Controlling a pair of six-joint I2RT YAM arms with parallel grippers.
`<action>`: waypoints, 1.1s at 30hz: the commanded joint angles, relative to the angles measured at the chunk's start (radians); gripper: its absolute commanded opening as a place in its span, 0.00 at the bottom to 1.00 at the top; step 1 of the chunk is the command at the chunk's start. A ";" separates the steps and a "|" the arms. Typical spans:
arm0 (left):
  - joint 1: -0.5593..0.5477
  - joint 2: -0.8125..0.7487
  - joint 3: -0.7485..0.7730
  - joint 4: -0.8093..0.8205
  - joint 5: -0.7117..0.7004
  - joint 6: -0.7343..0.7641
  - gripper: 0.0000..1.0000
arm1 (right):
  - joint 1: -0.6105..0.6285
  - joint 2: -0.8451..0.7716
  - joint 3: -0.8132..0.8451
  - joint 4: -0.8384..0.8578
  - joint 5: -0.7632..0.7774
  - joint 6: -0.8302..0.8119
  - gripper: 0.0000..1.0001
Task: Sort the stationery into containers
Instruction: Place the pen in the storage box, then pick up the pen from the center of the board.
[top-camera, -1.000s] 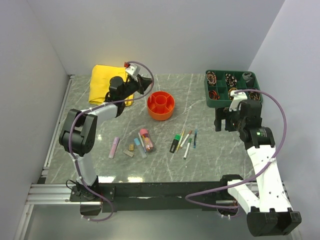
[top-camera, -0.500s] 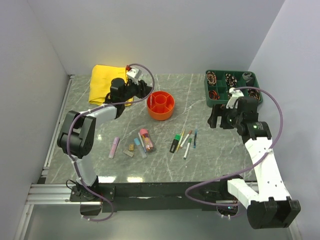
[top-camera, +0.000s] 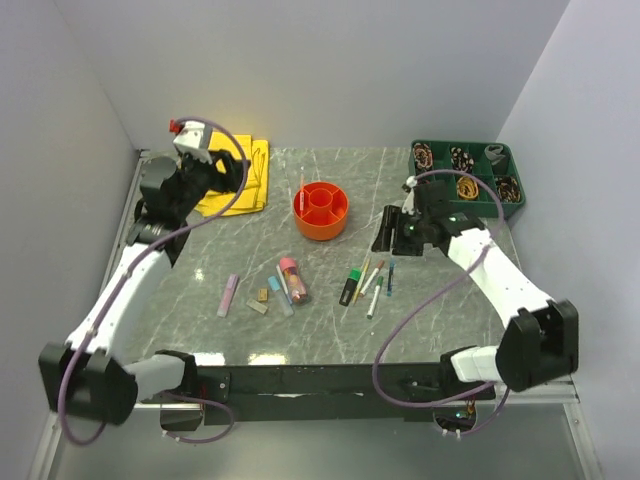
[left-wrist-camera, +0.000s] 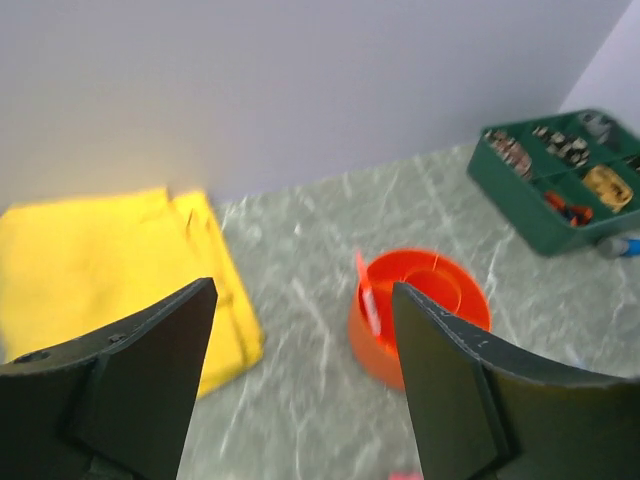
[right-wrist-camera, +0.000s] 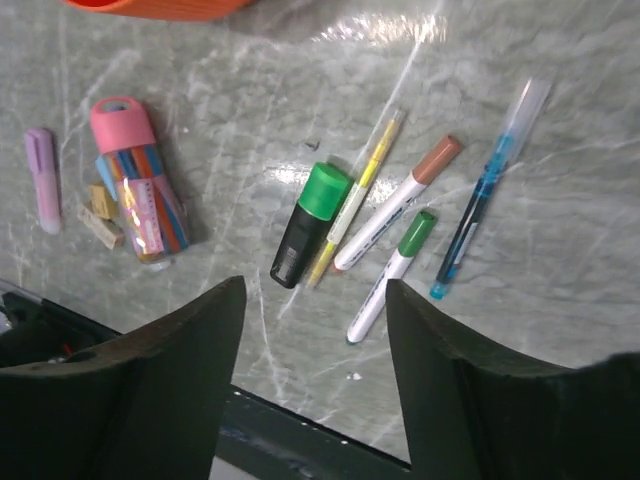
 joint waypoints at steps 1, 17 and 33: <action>0.011 -0.104 -0.070 -0.269 -0.143 0.037 0.78 | 0.015 0.100 0.069 0.017 0.025 0.159 0.65; 0.134 -0.285 -0.192 -0.394 -0.195 0.086 0.79 | 0.124 0.462 0.310 -0.081 0.297 0.235 0.45; 0.149 -0.276 -0.204 -0.398 -0.183 0.080 0.82 | 0.140 0.580 0.331 -0.080 0.328 0.291 0.40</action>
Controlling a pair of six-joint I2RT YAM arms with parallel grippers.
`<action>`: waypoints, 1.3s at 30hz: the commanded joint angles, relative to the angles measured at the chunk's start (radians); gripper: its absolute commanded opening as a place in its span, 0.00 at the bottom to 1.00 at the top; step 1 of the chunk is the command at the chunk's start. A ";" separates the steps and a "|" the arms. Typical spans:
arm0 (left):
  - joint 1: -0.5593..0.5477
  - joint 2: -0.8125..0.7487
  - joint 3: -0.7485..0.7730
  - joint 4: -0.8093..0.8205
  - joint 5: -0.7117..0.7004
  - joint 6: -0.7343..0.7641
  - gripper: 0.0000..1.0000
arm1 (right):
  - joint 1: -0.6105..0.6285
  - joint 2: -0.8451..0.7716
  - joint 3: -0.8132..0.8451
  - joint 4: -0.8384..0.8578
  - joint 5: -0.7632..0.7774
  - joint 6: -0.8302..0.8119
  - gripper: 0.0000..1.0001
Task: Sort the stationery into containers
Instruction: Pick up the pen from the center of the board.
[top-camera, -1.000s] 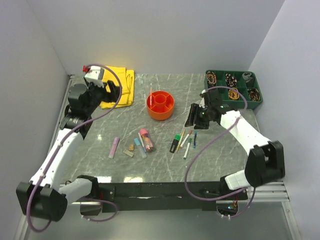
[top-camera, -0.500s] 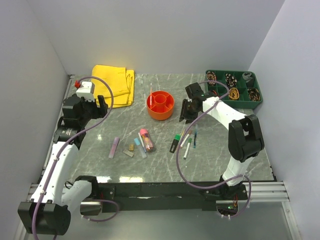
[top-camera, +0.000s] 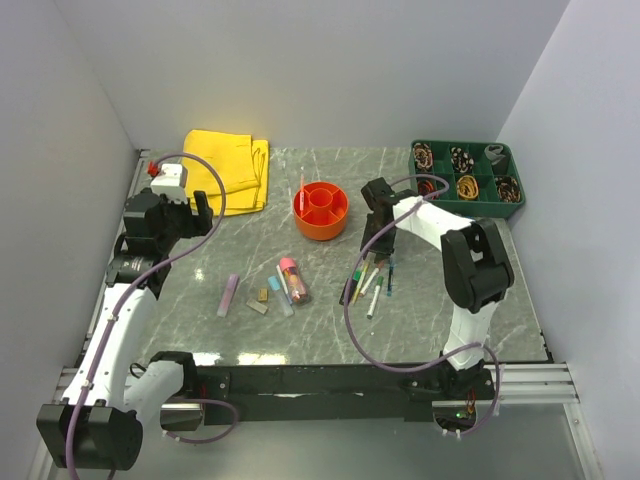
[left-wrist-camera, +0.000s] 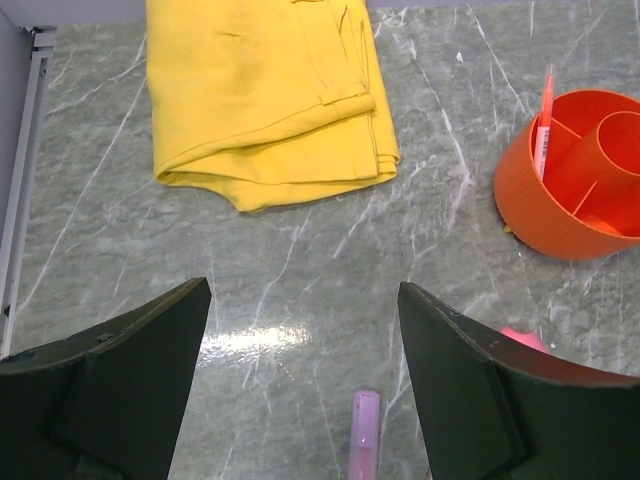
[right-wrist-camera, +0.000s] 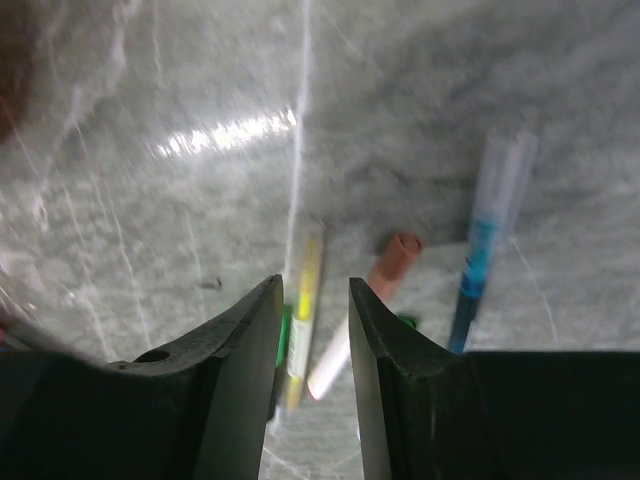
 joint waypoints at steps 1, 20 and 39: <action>0.006 -0.007 -0.020 0.016 0.011 -0.004 0.82 | -0.002 0.052 0.099 0.015 0.020 0.003 0.40; 0.006 0.051 -0.007 0.045 0.002 -0.014 0.82 | 0.017 0.104 0.055 0.000 0.020 0.003 0.37; 0.008 0.056 0.009 0.085 0.034 -0.006 0.82 | 0.047 -0.224 0.263 -0.037 0.033 -0.161 0.00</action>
